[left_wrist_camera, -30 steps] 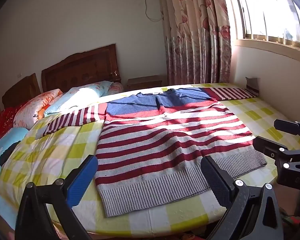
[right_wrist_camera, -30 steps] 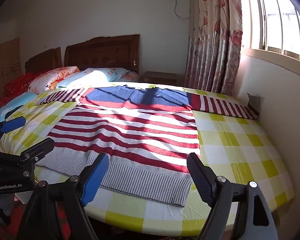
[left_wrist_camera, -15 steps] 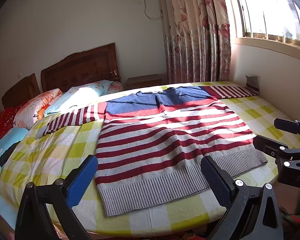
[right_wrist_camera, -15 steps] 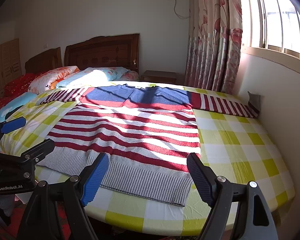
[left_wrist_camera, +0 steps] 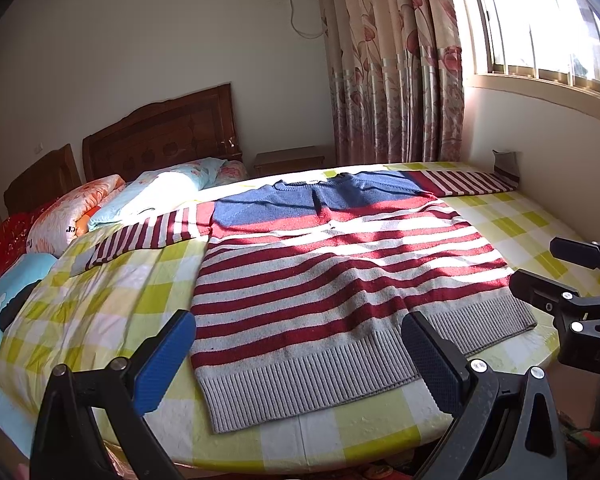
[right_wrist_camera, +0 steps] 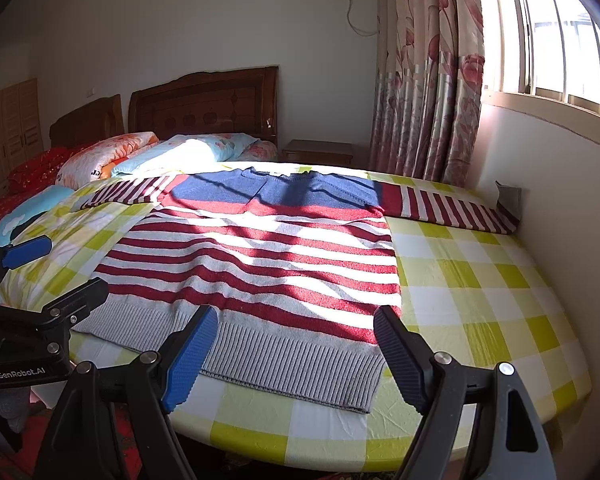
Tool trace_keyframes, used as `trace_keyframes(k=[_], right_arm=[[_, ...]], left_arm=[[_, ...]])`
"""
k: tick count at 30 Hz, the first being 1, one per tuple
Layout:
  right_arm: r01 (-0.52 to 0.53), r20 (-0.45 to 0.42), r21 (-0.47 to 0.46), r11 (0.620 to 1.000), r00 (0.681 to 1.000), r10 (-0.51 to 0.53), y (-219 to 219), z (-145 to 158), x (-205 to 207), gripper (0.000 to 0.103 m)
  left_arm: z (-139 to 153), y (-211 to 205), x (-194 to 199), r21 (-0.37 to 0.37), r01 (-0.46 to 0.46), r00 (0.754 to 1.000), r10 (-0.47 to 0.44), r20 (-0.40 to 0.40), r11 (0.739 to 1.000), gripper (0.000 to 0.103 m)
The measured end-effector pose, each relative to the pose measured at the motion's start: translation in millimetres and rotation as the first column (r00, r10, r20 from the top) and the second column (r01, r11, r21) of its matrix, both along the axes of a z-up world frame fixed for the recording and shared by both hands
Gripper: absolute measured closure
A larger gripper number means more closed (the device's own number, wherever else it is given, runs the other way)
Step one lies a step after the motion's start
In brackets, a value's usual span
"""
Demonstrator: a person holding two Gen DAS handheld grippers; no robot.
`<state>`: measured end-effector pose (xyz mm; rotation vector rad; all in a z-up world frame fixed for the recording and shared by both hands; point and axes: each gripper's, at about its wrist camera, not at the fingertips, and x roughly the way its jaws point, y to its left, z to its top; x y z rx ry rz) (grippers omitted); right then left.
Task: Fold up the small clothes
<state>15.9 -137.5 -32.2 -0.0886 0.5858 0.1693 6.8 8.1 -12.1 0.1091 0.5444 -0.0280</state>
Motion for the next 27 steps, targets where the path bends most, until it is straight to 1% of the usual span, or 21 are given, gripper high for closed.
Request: trace_keyframes(k=[23, 27], right_arm=[[0.0, -0.003, 0.003, 1.0, 1.0, 0.0, -0.3, 0.3, 0.9, 0.021], [0.0, -0.007, 0.005, 1.0, 1.0, 0.0, 1.2, -4.6, 1.6, 0.021]], left_arm=[[-0.9, 1.9, 2.8, 0.0, -0.004, 1.0, 0.004, -0.014, 1.0, 0.0], [-4.2, 2.8, 2.5, 0.0, -0.005, 1.0, 0.005, -0.019, 1.0, 0.0]])
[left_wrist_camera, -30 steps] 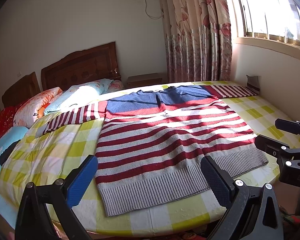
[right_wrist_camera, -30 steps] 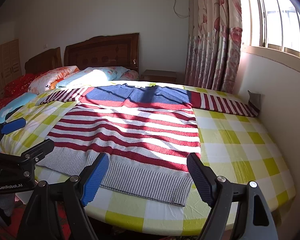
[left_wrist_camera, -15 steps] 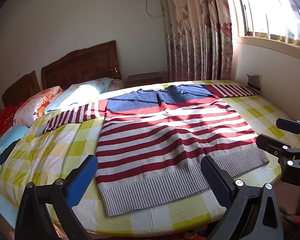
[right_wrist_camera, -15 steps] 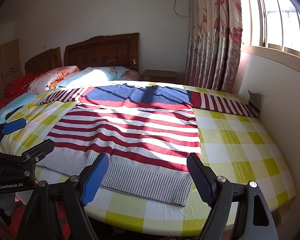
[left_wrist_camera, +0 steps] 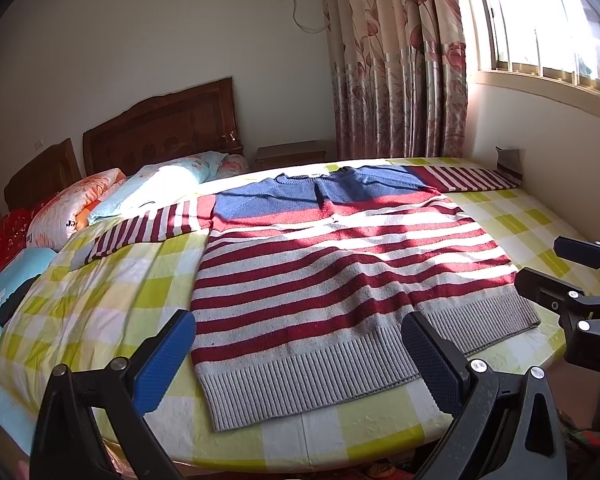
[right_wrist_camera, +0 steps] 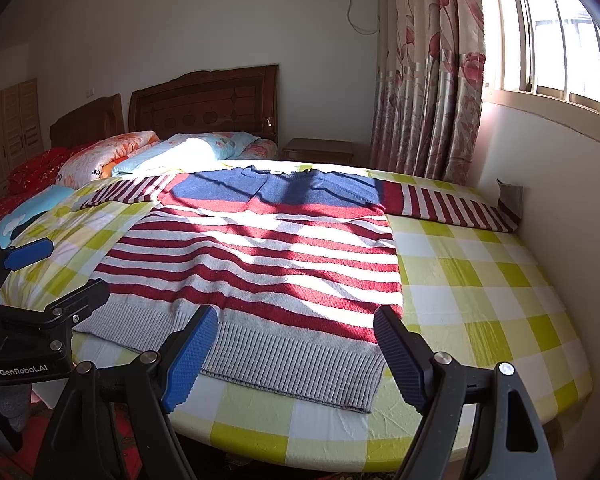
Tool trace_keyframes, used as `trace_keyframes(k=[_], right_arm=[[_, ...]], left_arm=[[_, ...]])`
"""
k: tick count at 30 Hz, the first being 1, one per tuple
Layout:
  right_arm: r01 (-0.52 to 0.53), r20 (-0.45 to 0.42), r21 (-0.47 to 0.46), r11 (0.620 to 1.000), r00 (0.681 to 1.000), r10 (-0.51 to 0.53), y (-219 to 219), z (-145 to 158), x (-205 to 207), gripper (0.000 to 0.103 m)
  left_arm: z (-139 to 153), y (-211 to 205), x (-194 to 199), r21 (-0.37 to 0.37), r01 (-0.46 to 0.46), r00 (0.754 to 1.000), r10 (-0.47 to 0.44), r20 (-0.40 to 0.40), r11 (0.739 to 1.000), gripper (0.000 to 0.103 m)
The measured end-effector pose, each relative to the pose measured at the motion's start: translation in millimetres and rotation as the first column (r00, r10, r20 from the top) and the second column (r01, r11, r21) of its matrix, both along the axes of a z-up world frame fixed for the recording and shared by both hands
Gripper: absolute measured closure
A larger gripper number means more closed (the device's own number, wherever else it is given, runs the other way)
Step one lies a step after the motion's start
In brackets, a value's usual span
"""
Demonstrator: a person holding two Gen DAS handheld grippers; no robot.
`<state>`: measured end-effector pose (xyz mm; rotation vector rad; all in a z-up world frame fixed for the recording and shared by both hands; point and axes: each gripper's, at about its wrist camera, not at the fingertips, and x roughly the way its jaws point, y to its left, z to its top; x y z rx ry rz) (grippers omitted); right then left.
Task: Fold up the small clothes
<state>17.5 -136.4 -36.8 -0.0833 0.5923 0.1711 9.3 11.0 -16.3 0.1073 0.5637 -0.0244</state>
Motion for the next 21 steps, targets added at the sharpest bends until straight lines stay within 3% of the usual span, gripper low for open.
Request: trace_keyframes(k=[21], right_arm=[[0.019, -0.069, 0.049, 0.999, 0.998, -0.015, -9.0, -11.8, 9.3, 0.021]], left_arm=[[-10.5, 4.9, 14.3, -0.024, -0.012, 0.996, 0.01, -0.094, 1.0, 0.0]])
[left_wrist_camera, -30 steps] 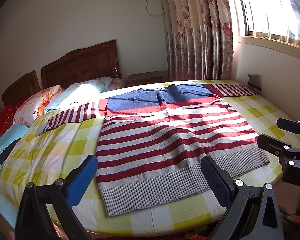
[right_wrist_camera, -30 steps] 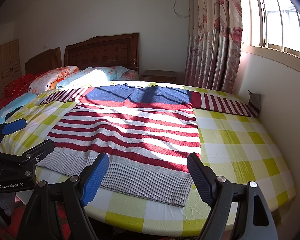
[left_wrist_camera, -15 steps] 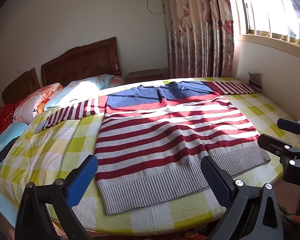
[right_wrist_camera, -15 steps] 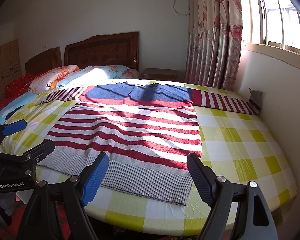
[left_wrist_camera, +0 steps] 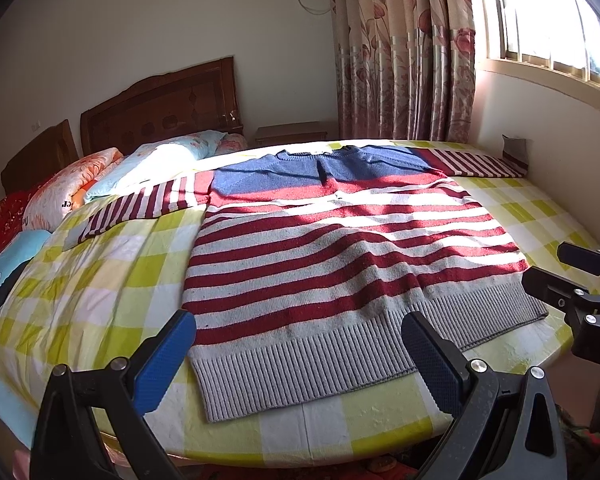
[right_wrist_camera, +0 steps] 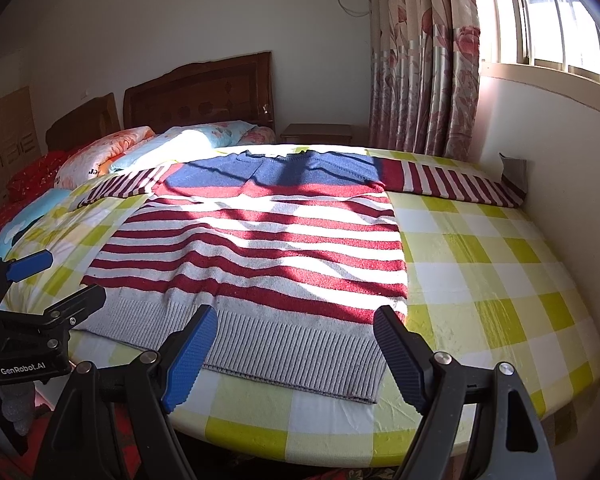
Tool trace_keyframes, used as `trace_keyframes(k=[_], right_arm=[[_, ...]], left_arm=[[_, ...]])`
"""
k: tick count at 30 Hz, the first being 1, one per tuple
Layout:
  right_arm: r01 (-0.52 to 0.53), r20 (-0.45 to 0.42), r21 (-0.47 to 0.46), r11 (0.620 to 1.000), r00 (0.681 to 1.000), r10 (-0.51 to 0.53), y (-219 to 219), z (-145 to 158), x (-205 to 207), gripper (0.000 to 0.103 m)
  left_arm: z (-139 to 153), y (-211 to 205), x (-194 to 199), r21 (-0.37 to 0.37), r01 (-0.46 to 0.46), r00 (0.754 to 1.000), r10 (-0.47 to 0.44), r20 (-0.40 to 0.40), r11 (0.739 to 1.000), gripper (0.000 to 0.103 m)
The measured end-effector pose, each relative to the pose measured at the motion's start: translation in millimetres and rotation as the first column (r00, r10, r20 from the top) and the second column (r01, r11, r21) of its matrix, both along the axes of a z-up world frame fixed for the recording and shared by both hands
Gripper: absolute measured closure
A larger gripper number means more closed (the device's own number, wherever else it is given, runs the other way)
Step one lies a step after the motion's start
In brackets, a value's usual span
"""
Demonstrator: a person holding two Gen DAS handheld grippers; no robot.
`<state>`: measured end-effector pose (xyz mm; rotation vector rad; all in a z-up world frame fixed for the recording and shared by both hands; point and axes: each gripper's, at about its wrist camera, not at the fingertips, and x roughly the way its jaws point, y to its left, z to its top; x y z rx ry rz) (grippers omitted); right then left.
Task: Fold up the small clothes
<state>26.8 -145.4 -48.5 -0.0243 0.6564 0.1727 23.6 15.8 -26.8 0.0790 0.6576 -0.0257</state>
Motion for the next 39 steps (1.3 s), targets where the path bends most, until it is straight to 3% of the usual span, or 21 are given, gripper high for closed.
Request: trace_keyframes(k=[4, 7, 11, 14, 16, 21, 24, 29, 32, 35, 36, 39], right_arm=[[0.006, -0.014, 0.001, 1.0, 1.0, -0.006, -3.7, -2.8, 9.0, 0.021], [0.025, -0.05, 0.016, 1.0, 0.998, -0.024, -15.8, -4.6, 28.4, 0.021], [0.132, -0.087, 0.064, 0.989, 0.988, -0.126, -58.4, -4.5, 81.0, 0.021], [0.236, -0.128, 0.088, 0.968, 0.966, -0.224, -100.1, -8.3, 132.1, 0.026], [0.306, -0.148, 0.094, 0.947, 0.945, -0.291, -129.9, -10.1, 164.8, 0.034], [0.476, -0.186, 0.128, 0.87, 0.873, -0.451, -206.3, -11.7, 227.5, 0.035], [0.545, -0.231, 0.147, 0.825, 0.83, -0.507, -245.2, -18.3, 260.2, 0.035], [0.658, -0.26, 0.089, 0.747, 0.74, -0.621, -293.7, -32.6, 305.1, 0.035], [0.694, -0.239, 0.025, 0.72, 0.703, -0.67, -302.7, -34.9, 327.1, 0.035], [0.688, -0.223, -0.04, 0.724, 0.7, -0.678, -303.5, -36.7, 350.4, 0.036], [0.676, -0.223, -0.039, 0.736, 0.712, -0.666, -302.8, -36.7, 354.5, 0.039], [0.649, -0.199, 0.031, 0.76, 0.749, -0.631, -303.8, -36.5, 354.5, 0.088]], left_arm=[[-1.6, -4.5, 12.0, 0.015, 0.031, 0.999, -0.03, -0.027, 0.999, 0.0], [-3.7, -6.6, 43.3, 0.025, 0.057, 0.997, -0.056, -0.059, 0.998, 0.0], [-10.8, 0.2, 121.3, 0.007, 0.053, 0.993, -0.052, -0.107, 0.999, 0.0], [-19.0, 6.9, 185.9, -0.068, 0.05, 0.983, -0.061, -0.174, 0.996, 0.0], [-23.4, 9.5, 220.0, -0.095, 0.036, 0.979, -0.054, -0.195, 0.995, 0.0], [-34.7, 13.5, 268.1, -0.095, -0.001, 0.979, -0.018, -0.205, 0.995, 0.0], [-38.9, 18.9, 279.9, -0.119, 0.005, 0.975, -0.031, -0.218, 0.993, 0.0], [-42.7, 27.1, 279.9, -0.185, 0.011, 0.968, -0.057, -0.243, 0.983, 0.0], [-44.0, 24.4, 278.0, -0.161, 0.028, 0.968, -0.066, -0.241, 0.987, 0.0], [-47.0, 13.6, 277.0, -0.065, 0.061, 0.963, -0.076, -0.258, 0.996, 0.0], [-47.3, 15.5, 276.2, -0.078, 0.054, 0.963, -0.073, -0.261, 0.995, 0.0], [-47.5, 18.8, 276.1, -0.09, 0.056, 0.96, -0.079, -0.27, 0.994, 0.0]])
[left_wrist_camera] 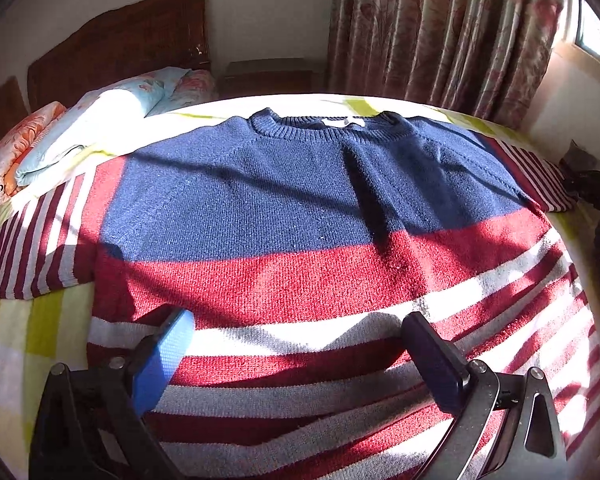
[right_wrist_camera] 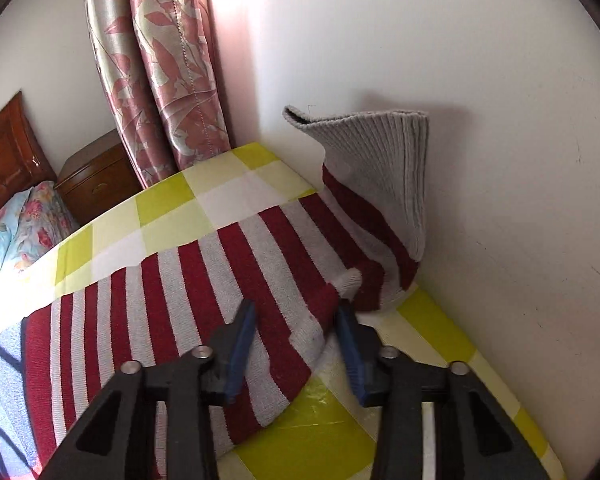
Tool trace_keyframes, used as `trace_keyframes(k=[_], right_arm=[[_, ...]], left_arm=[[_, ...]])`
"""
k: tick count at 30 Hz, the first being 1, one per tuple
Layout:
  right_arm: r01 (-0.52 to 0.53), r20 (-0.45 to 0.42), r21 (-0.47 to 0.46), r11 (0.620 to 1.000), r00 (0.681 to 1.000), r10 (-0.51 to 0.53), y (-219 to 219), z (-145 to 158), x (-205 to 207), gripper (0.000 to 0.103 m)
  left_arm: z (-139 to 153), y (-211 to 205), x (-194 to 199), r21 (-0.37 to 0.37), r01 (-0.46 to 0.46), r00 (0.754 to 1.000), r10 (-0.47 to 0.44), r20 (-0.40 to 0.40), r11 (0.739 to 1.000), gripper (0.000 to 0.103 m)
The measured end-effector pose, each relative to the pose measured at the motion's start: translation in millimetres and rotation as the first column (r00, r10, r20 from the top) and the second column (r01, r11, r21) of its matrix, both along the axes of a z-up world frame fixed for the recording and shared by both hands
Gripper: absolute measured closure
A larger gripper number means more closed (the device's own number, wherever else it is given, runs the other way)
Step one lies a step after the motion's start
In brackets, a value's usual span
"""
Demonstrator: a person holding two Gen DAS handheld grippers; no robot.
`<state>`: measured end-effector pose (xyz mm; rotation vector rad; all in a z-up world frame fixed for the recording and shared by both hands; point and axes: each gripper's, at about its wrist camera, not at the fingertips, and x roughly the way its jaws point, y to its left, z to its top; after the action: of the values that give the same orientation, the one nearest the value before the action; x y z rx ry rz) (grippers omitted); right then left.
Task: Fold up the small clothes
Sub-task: 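Grasp the striped sleeve near its grey cuff with the right gripper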
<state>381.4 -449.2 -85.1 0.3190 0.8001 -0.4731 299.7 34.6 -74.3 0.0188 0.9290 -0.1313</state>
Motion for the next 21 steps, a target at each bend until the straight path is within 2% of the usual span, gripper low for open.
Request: trace_keyframes(k=[2, 4, 5, 9, 11, 13, 14, 16, 17, 18, 19, 20, 21], right_arm=[[-0.019, 0.067, 0.052, 0.998, 0.998, 0.016, -3.8, 3.8, -11.4, 0.09], [-0.043, 0.19, 0.099, 0.994, 0.981, 0.023, -7.4, 11.3, -28.3, 0.092], [-0.058, 0.245, 0.094, 0.994, 0.969, 0.033, -4.8, 16.2, -34.1, 0.092], [-0.183, 0.317, -0.063, 0.981, 0.929, 0.193, 45.8, 48.5, -38.6, 0.092], [-0.295, 0.305, -0.205, 0.933, 0.887, 0.347, 99.8, 70.5, -38.7, 0.092], [-0.434, 0.251, -0.36, 0.826, 0.808, 0.534, 172.0, 85.6, -45.5, 0.092], [-0.507, 0.198, -0.429, 0.748, 0.755, 0.625, 210.7, 87.4, -52.3, 0.091], [-0.643, 0.058, -0.538, 0.545, 0.617, 0.785, 284.7, 77.4, -72.1, 0.086], [-0.711, -0.043, -0.565, 0.419, 0.533, 0.845, 318.7, 64.9, -84.9, 0.084], [-0.754, -0.141, -0.578, 0.311, 0.467, 0.873, 345.9, 49.3, -96.6, 0.082], [-0.787, -0.214, -0.57, 0.237, 0.42, 0.882, 364.5, 32.4, -104.8, 0.08], [-0.814, -0.259, -0.546, 0.199, 0.39, 0.883, 374.6, 17.6, -110.1, 0.08], [-0.832, -0.288, -0.521, 0.19, 0.38, 0.879, 378.7, 5.4, -113.4, 0.08]], left_arm=[[0.0, 0.0, -0.4, 0.0, -0.001, 1.0, 0.001, -0.003, 1.0, 0.0], [0.0, -0.9, 0.6, 0.004, -0.002, 1.0, 0.002, -0.005, 1.0, 0.0], [-0.1, -1.2, 1.1, 0.006, -0.004, 1.0, 0.004, -0.006, 1.0, 0.0], [0.3, -0.9, 1.3, 0.004, -0.003, 1.0, 0.003, -0.005, 1.0, 0.0], [0.6, 0.3, 1.2, -0.003, 0.0, 1.0, 0.0, -0.005, 1.0, 0.0], [1.4, 2.6, 0.7, -0.019, 0.003, 1.0, -0.003, -0.001, 1.0, 0.0], [2.0, 4.8, 0.0, -0.037, 0.001, 1.0, -0.001, 0.002, 0.999, 0.0], [3.7, 11.6, -0.6, -0.088, -0.001, 1.0, 0.002, 0.01, 0.996, 0.0], [4.5, 15.4, -0.8, -0.117, -0.001, 1.0, 0.003, 0.014, 0.993, 0.0], [5.3, 18.7, -1.3, -0.143, -0.002, 1.0, 0.004, 0.017, 0.99, 0.0], [5.8, 21.6, -1.2, -0.163, -0.001, 1.0, 0.005, 0.019, 0.987, 0.0], [6.3, 23.1, -1.4, -0.179, 0.0, 1.0, 0.004, 0.021, 0.984, 0.0], [6.7, 24.1, -1.4, -0.19, 0.003, 1.0, 0.002, 0.023, 0.982, 0.0]])
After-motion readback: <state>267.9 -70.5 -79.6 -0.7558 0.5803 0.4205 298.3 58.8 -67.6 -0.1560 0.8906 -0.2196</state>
